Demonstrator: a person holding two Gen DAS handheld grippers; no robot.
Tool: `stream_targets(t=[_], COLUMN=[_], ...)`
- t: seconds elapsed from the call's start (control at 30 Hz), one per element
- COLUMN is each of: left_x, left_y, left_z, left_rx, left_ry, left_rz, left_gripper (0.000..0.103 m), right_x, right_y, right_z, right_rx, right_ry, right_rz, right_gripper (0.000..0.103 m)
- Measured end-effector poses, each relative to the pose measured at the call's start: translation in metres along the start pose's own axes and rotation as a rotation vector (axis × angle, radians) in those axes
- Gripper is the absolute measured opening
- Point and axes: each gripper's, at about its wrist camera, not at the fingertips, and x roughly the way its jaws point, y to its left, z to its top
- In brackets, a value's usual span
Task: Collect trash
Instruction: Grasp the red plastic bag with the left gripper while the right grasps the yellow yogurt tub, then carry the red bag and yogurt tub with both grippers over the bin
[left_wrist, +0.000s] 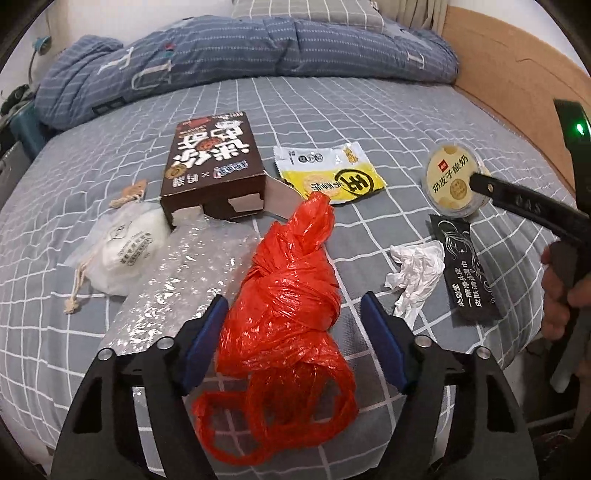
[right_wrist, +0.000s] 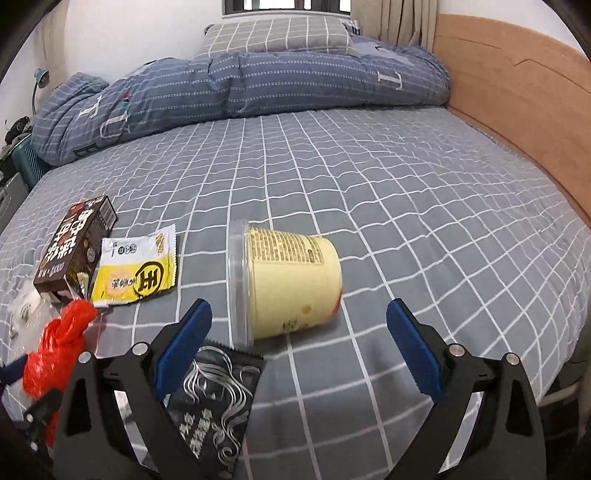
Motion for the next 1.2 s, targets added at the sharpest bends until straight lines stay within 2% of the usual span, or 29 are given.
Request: stream_targets(t=[0.2, 0.37, 0.5, 0.7, 1.2], left_x=[0.011, 0.018, 0.019, 0.013, -0.02], left_y=[-0.003, -0.005, -0.005, -0.003, 0.007], left_z=[0.004, 0.006, 0.007, 0.009, 0.014], left_rx=[0.013, 0.018, 0.009, -0.007, -0.039], left_ry=[0.025, 0.04, 0.039, 0.026, -0.045], left_rz=[-0.01, -0.029, -0.043, -0.052, -0.046], left_gripper=[0.054, 0.045, 0.041, 0.04, 0.04], right_x=[0.017, 0.029, 0.034, 0.025, -0.03], right_y=[0.0, -0.003, -0.004, -0.007, 0.002], right_z=[0.008, 0.011, 0.012, 0.013, 0.016], right_rx=[0.0, 0.026, 0.043, 0.058, 0.01], right_ry=[0.02, 0.049, 0.075, 0.058, -0.06], right_rz=[0.006, 0.035, 0.076, 0.069, 0.042], right_gripper=[0.087, 0.084, 0.068, 0.067, 0.067])
